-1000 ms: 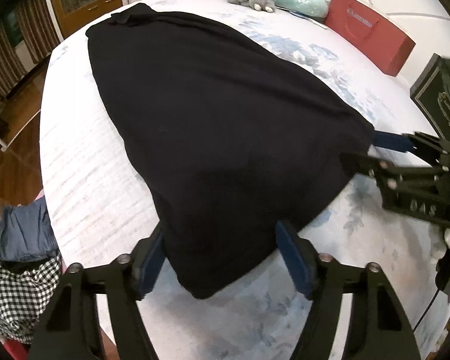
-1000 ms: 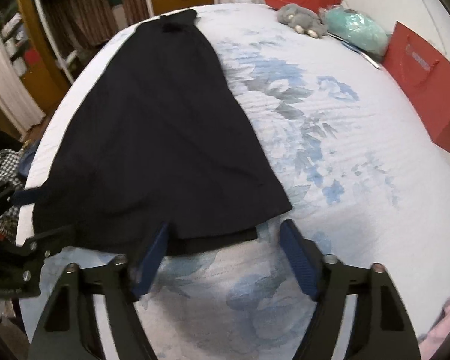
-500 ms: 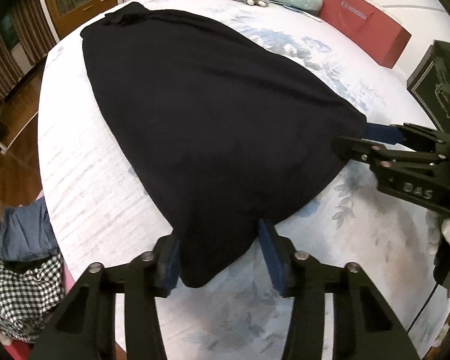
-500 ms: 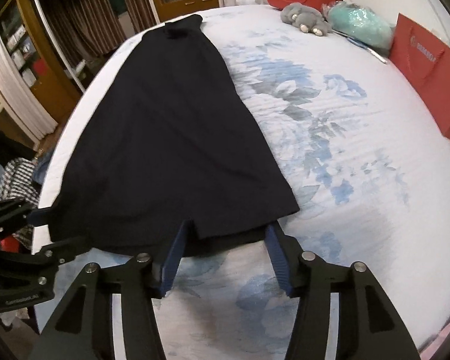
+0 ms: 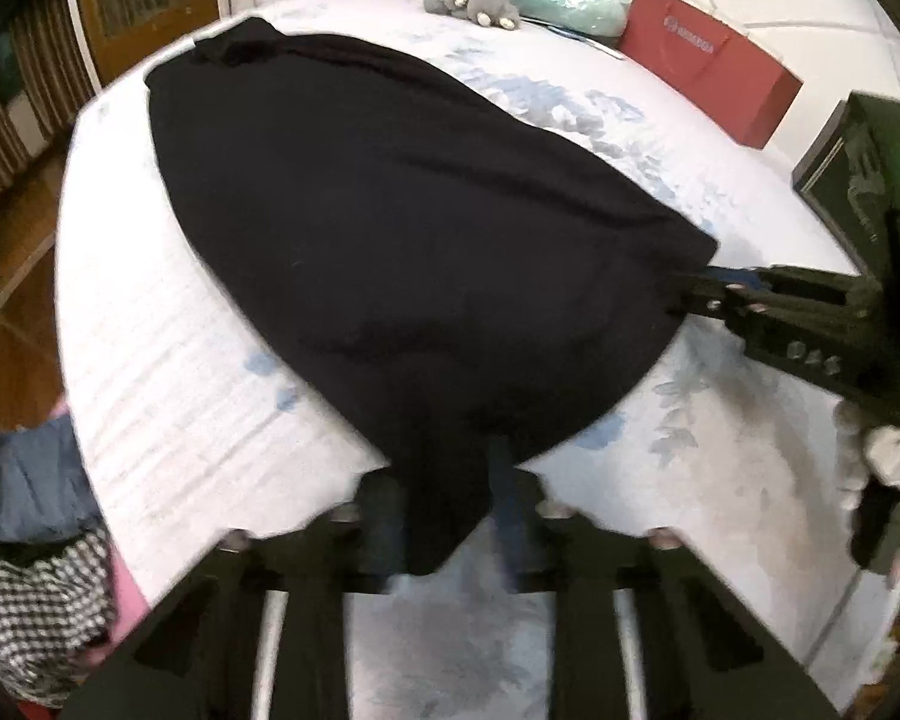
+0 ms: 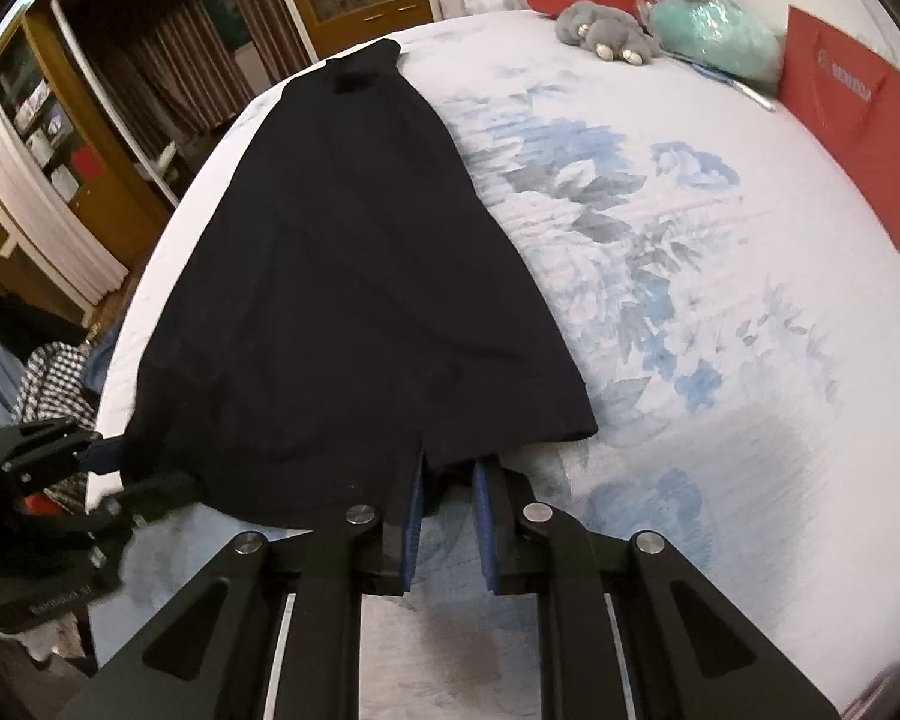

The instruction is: Fold clothes

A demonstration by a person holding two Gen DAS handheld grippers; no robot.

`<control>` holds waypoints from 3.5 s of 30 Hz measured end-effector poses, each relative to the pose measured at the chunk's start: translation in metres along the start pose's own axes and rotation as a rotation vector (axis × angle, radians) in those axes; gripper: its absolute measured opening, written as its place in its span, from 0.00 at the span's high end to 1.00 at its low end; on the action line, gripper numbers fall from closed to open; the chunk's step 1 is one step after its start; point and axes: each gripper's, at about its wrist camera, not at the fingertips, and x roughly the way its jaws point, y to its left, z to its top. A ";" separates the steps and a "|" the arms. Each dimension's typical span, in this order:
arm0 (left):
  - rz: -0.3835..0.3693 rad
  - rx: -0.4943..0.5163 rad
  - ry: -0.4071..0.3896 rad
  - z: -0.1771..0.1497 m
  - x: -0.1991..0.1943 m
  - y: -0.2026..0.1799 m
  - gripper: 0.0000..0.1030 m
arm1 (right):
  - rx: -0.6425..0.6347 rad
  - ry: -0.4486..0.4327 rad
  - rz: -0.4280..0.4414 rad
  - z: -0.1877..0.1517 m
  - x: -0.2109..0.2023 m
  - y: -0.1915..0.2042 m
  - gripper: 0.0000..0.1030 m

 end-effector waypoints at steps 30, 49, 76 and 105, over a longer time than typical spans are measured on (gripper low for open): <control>-0.047 0.015 -0.213 0.234 -0.025 0.196 0.89 | 0.040 -0.285 0.095 0.262 0.023 0.065 0.92; 0.032 -0.148 -0.037 0.411 0.119 0.382 0.84 | 0.044 -0.088 0.170 0.481 0.236 0.077 0.42; 0.004 -0.055 -0.051 0.356 0.074 0.310 0.35 | 0.136 0.025 0.031 0.329 0.154 0.005 0.49; 0.173 -0.136 -0.120 0.210 0.072 0.205 0.55 | -0.153 -0.089 0.129 0.289 0.175 0.031 0.76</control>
